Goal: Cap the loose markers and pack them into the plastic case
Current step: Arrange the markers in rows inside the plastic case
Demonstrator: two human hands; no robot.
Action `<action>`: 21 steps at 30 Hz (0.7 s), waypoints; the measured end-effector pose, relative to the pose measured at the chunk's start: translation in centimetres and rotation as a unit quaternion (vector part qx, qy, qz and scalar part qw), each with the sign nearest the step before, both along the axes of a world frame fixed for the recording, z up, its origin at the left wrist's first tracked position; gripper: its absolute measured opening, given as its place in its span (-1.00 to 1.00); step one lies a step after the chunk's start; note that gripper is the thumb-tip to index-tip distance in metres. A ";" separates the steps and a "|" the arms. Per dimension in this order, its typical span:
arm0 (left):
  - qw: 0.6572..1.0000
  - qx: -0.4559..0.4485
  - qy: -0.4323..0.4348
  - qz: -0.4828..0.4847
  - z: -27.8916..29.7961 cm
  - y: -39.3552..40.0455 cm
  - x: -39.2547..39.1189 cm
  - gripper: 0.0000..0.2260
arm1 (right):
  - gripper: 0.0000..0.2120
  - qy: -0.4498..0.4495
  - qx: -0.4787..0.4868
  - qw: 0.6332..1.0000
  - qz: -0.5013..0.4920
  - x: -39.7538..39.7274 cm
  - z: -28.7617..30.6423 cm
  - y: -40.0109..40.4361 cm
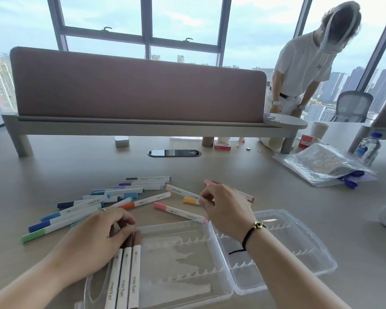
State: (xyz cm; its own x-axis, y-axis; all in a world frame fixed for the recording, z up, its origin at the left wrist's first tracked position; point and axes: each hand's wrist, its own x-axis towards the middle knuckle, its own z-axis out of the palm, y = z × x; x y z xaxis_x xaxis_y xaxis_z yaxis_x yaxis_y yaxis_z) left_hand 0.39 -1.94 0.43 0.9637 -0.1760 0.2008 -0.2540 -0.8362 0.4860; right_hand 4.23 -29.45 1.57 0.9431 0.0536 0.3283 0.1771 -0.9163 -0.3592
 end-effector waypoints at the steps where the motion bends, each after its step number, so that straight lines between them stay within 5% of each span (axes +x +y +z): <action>1: 1.000 -0.010 -0.004 0.001 0.0 0.1 0.0 -0.88 | -0.84 0.000 0.024 0.999 0.024 -0.2 0.2 0.2; 8: 0.987 -0.151 -0.048 -0.022 0.7 -0.1 -0.2 -0.62 | -0.91 0.060 0.153 0.973 0.165 -2.1 1.4 2.7; 17: 0.964 -0.246 -0.092 -0.046 1.4 0.0 -0.6 -0.82 | -0.96 0.085 0.226 0.953 0.184 -2.5 1.3 3.6; 19: 0.963 -0.251 -0.086 -0.052 1.8 0.2 -0.5 -0.86 | -0.99 0.106 0.296 0.933 0.176 -2.4 1.6 3.6; 21: 0.966 -0.245 -0.052 -0.067 2.0 0.4 -0.6 -0.83 | -0.96 0.140 0.435 0.872 0.173 -2.2 1.8 3.5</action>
State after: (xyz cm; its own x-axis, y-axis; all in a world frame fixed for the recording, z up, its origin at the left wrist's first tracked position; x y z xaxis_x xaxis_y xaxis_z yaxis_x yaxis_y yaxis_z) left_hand -0.23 -1.57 2.42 0.9090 -0.1568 0.3862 -0.4127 -0.4679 0.7815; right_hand 1.99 -25.98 3.37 0.9698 0.1951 0.1465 0.1829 -0.1839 -0.9658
